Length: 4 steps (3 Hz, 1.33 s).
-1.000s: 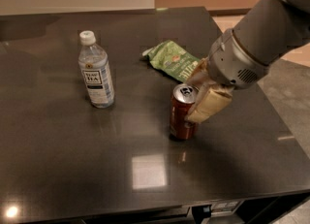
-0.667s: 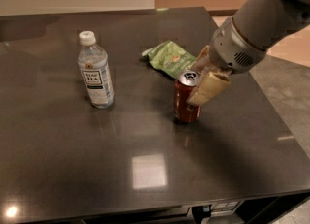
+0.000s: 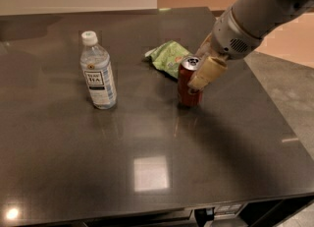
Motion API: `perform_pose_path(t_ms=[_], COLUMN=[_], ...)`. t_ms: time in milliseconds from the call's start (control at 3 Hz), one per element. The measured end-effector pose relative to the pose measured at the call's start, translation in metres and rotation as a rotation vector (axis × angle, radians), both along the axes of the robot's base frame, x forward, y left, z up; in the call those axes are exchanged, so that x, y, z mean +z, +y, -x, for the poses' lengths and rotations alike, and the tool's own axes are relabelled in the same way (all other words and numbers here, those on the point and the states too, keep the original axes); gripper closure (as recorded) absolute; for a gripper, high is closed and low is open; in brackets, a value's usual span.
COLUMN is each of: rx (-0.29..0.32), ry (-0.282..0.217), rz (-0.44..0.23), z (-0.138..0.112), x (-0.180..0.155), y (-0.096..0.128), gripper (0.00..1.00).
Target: Move coke can near green jalapeno chip bag
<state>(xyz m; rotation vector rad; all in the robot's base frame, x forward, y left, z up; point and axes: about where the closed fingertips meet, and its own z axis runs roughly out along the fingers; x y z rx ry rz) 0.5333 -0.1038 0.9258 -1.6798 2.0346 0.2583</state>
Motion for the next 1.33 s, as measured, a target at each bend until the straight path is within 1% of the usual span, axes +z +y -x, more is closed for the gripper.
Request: perform_pose_path(t_ms=[333,1333], rx=[-0.016,-0.038], ry=[-0.003,0.020], rz=[-0.002,-0.024], z=[-0.010,-0.025], x=[-0.002,-0.014], y=[0.004,0.011], gripper=[0.83,0.13])
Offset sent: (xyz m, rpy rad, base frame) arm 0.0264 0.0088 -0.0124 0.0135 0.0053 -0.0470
